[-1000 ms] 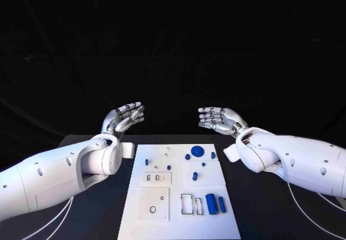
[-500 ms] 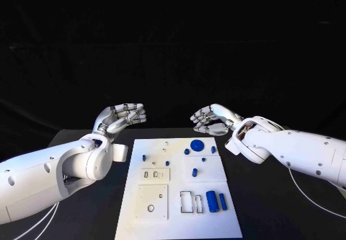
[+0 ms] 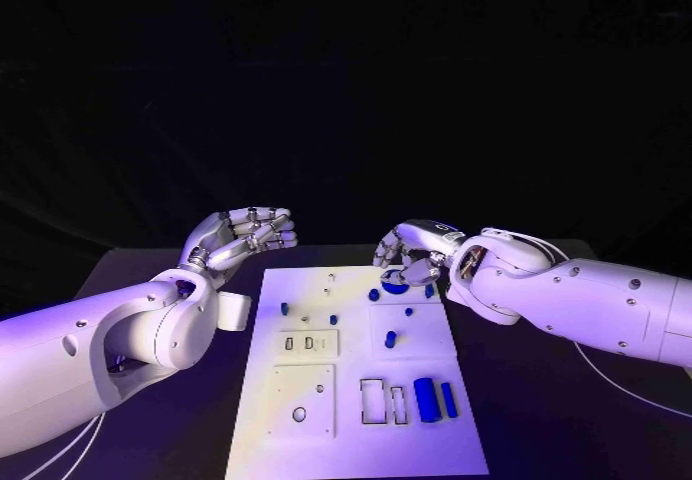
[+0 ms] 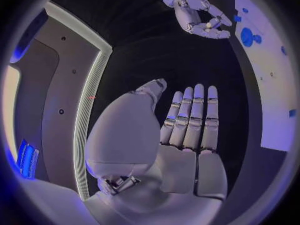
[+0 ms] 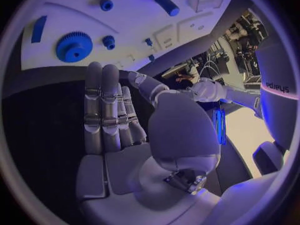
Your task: Assemble the parts on the task board
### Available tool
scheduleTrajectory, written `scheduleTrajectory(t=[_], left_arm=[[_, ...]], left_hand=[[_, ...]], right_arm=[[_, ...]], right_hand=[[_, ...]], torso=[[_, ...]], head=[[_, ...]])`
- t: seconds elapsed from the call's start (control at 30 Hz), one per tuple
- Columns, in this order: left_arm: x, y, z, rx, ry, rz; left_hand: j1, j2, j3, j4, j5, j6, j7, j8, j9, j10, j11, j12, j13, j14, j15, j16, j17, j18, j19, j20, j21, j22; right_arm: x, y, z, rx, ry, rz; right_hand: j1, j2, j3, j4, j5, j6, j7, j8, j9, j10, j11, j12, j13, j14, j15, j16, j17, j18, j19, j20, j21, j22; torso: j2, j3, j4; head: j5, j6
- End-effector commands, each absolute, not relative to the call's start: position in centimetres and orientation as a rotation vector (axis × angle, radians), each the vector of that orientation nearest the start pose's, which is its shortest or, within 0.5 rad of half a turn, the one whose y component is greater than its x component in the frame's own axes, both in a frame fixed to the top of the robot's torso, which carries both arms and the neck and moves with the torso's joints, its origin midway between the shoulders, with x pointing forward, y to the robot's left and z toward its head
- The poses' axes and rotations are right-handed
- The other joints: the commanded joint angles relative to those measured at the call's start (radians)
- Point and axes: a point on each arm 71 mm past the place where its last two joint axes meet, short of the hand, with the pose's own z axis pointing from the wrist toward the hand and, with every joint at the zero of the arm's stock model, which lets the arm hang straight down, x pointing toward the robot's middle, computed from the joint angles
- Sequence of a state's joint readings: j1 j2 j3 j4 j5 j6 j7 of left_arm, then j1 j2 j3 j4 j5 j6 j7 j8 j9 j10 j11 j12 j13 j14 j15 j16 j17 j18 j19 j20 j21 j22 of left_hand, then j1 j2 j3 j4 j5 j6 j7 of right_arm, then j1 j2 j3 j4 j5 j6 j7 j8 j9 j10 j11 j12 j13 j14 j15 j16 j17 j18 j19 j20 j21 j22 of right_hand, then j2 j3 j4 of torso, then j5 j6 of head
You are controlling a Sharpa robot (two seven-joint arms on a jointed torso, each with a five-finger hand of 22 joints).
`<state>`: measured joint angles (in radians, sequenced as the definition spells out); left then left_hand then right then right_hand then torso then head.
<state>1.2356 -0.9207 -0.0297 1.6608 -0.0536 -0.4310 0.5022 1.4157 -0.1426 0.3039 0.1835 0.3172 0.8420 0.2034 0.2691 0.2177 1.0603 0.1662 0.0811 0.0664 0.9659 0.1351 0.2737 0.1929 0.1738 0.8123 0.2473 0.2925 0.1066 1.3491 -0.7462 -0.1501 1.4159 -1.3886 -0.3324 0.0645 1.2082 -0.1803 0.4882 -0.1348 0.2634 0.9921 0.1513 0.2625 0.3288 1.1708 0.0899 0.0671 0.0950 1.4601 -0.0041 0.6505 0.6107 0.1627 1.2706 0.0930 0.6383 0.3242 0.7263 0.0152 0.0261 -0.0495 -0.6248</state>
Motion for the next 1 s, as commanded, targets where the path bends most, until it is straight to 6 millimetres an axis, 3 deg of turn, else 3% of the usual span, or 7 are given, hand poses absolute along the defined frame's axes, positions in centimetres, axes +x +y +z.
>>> scheduleTrajectory(t=[0.03,0.1,0.17,0.33,0.43,0.77,1.0], left_arm=[[46.9,20.9,-13.6,-0.952,1.286,-1.607],[46.8,20.8,-13.6,-0.954,1.288,-1.611],[46.7,20.7,-13.6,-0.957,1.291,-1.615],[46.6,20.6,-13.5,-0.960,1.296,-1.621],[46.5,20.6,-13.5,-0.961,1.297,-1.621],[46.4,20.8,-13.4,-0.969,1.295,-1.621],[46.3,20.8,-13.3,-0.971,1.295,-1.624]], left_hand=[[-0.005,-0.007,0.001,0.003,-0.006,-0.002,0.003,-0.002,0.000,0.001,0.005,-0.003,0.000,-0.005,0.002,-0.003,0.001,0.008,0.007,-0.001,0.001,-0.001],[-0.007,-0.008,0.001,0.004,-0.007,-0.002,0.004,-0.003,-0.001,0.001,0.005,-0.006,0.000,-0.008,0.003,-0.006,0.001,0.008,0.007,-0.001,0.001,-0.002],[-0.009,-0.009,0.001,0.005,-0.007,-0.003,0.004,-0.003,-0.001,0.001,0.006,-0.008,0.000,-0.012,0.003,-0.009,0.001,0.008,0.007,0.000,0.000,-0.003],[-0.011,-0.009,0.001,0.006,-0.007,-0.004,0.005,-0.004,-0.001,0.000,0.007,-0.010,0.000,-0.015,0.005,-0.011,0.002,0.007,0.007,0.000,0.000,-0.003],[-0.013,-0.010,0.001,0.007,-0.007,-0.004,0.006,-0.005,-0.001,-0.001,0.007,-0.011,0.000,-0.018,0.005,-0.013,0.002,0.007,0.007,0.001,-0.001,-0.004],[-0.015,-0.011,0.000,0.008,-0.008,-0.006,0.006,-0.006,-0.001,-0.001,0.008,-0.013,0.000,-0.021,0.006,-0.016,0.003,0.007,0.007,0.002,-0.002,-0.005],[-0.017,-0.011,0.000,0.008,-0.007,-0.006,0.007,-0.006,-0.001,-0.003,0.009,-0.015,0.000,-0.025,0.007,-0.018,0.003,0.006,0.006,0.002,-0.003,-0.006]], right_arm=[[51.4,-17.2,-15.8,-0.401,1.623,0.612],[51.5,-17.0,-16.0,-0.401,1.626,0.596],[51.7,-16.8,-16.2,-0.400,1.631,0.580],[51.7,-16.3,-16.7,-0.406,1.641,0.557],[51.8,-16.1,-16.8,-0.411,1.643,0.544],[51.8,-15.9,-17.8,-0.435,1.683,0.505],[51.7,-15.8,-18.2,-0.444,1.693,0.497]], right_hand=[[-0.005,-0.017,0.026,0.016,0.004,0.002,-0.008,-0.008,0.031,-0.002,0.000,-0.002,0.011,0.027,-0.003,0.242,0.216,-0.003,0.021,-0.004,0.165,0.177],[-0.012,-0.027,0.034,0.026,0.009,0.005,-0.004,-0.009,0.052,-0.008,-0.004,-0.002,0.017,0.033,0.001,0.387,0.349,-0.023,0.044,-0.002,0.308,0.353],[-0.012,-0.035,0.040,0.035,0.012,-0.001,-0.002,-0.016,0.075,-0.019,0.001,-0.001,0.023,0.030,0.005,0.481,0.429,-0.034,0.043,0.005,0.405,0.469],[-0.009,-0.043,0.043,0.044,0.016,-0.003,0.000,-0.024,0.103,-0.035,0.004,-0.002,0.031,0.040,0.010,0.592,0.527,-0.050,0.060,0.013,0.525,0.620],[-0.008,-0.045,0.042,0.046,0.017,-0.003,0.001,-0.026,0.110,-0.038,0.005,-0.002,0.034,0.043,0.012,0.621,0.554,-0.056,0.069,0.015,0.560,0.667],[-0.008,-0.049,0.037,0.051,0.016,-0.008,0.004,-0.033,0.119,-0.053,0.008,-0.004,0.036,0.043,0.015,0.644,0.570,-0.059,0.068,0.019,0.584,0.697],[-0.005,-0.049,0.037,0.051,0.014,-0.010,0.005,-0.036,0.121,-0.059,0.009,-0.004,0.037,0.042,0.017,0.647,0.569,-0.059,0.065,0.020,0.588,0.701]], torso=[[0.014,0.0005,0.0048],[0.017,0.0007,0.0063],[0.019,0.0007,0.0094],[0.023,0.0004,0.0137],[0.024,0.0001,0.0142],[0.031,0.0021,0.0136],[0.035,0.0027,0.0156]], head=[[0.006,0.001],[0.006,0.002],[0.008,0.001],[0.010,-0.006],[0.010,-0.007],[0.007,-0.011],[0.013,-0.014]])
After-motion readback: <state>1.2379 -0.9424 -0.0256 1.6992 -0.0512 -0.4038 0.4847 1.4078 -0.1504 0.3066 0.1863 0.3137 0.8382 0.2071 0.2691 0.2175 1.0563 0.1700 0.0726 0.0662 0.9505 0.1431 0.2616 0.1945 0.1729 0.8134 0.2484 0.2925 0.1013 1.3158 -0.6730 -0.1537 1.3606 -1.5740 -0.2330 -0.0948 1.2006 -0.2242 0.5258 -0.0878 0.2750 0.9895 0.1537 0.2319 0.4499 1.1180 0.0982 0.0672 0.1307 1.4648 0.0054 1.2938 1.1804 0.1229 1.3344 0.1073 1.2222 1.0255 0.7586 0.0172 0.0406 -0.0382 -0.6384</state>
